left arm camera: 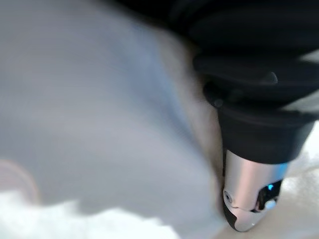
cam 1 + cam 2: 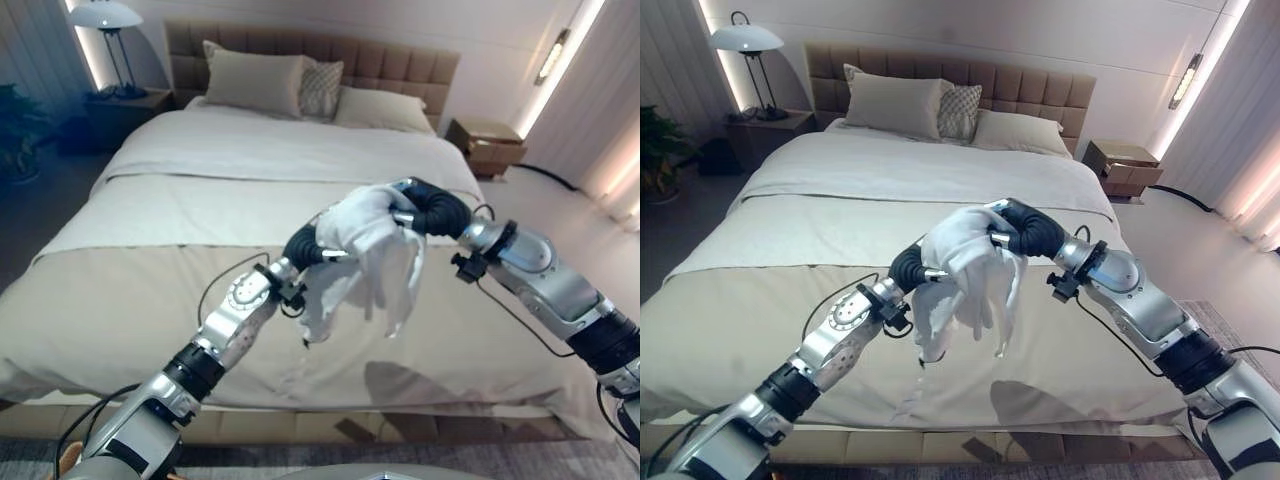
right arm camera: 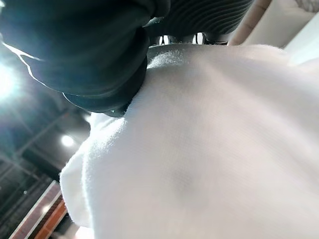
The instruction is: Pick up clothes into the bucket
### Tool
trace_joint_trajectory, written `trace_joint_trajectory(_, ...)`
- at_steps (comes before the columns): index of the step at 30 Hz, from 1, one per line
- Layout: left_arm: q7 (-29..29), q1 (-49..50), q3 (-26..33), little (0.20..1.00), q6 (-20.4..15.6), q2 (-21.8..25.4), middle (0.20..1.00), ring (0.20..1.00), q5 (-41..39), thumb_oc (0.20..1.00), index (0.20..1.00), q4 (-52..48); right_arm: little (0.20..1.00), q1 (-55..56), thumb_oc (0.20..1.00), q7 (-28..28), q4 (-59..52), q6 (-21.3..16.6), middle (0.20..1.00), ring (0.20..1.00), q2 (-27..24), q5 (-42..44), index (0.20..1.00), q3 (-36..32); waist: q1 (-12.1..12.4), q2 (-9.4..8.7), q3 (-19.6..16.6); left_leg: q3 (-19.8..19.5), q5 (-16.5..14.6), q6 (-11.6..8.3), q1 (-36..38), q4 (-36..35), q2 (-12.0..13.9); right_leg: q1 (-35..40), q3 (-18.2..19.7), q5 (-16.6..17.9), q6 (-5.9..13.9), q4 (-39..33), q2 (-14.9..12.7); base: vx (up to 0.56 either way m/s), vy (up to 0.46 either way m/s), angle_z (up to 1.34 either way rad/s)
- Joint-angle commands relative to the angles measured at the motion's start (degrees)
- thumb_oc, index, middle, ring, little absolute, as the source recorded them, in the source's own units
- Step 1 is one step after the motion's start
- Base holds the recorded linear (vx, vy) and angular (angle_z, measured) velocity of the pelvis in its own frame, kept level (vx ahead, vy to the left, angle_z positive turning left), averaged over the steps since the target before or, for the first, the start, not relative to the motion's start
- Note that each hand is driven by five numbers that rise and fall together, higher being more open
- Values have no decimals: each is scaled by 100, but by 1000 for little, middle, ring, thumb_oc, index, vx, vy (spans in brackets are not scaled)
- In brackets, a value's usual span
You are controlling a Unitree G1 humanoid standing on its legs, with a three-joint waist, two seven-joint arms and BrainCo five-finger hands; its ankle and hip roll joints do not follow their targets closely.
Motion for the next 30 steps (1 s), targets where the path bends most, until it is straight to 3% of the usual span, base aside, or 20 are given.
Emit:
trace_joint_trajectory(1,-263,-675,-319,1000,-18,-32,1000,1000,-348,1000,1000,231,200,-804,200,-63,-98,-185,200,200,90,292,200,169,3,-37,-114,-199,-86,-30,-313,385,118,104,-327,135,571,272,-477,0,8,-4)
trace_joint_trajectory(5,-371,-724,-693,1000,57,89,1000,1000,-111,1000,1000,232,200,-885,200,-69,-122,-209,200,200,90,293,200,232,-20,-26,-127,-196,-88,-26,-324,390,112,88,-318,131,577,281,-476,0,0,0)
trace_joint_trajectory(9,-482,-673,-788,1000,133,-74,1000,1000,-182,1000,1000,364,200,-925,200,-102,-109,-245,200,200,147,320,200,190,-41,-38,-142,-193,-93,-24,-316,385,110,97,-317,127,581,292,-482,0,0,0)
trace_joint_trajectory(10,-510,-666,-796,385,140,-113,385,385,-205,385,385,389,200,-922,200,-105,-112,-251,200,200,180,329,200,179,-46,-38,-149,-189,-94,-24,-313,385,108,100,-318,125,580,292,-482,0,0,0)
trace_joint_trajectory(11,-537,-669,-796,247,146,-151,247,247,-224,247,247,422,200,-933,200,-106,-109,-250,200,200,206,336,200,179,-53,-43,-153,-187,-95,-25,-314,382,110,98,-314,123,579,288,-480,0,0,0)
trace_joint_trajectory(12,-553,-655,-778,200,148,-194,200,200,-248,200,200,432,200,-936,200,-109,-101,-256,200,200,237,338,200,175,-60,-45,-160,-185,-95,-26,-317,381,113,94,-312,119,574,285,-478,0,0,0)
trace_joint_trajectory(21,-556,-353,-331,200,46,-350,200,200,-268,200,200,615,200,-885,200,-104,-22,-247,200,200,346,242,200,54,-41,-61,-200,-190,-88,-24,-299,351,114,99,-317,79,553,298,-472,0,0,0)
trace_joint_trajectory(30,-482,1086,1006,200,-101,-407,200,200,-422,200,200,528,200,-326,200,-96,-19,-221,200,200,488,126,200,-618,196,-99,-214,-267,-74,-21,-296,395,145,205,-418,-31,494,365,-459,0,0,0)
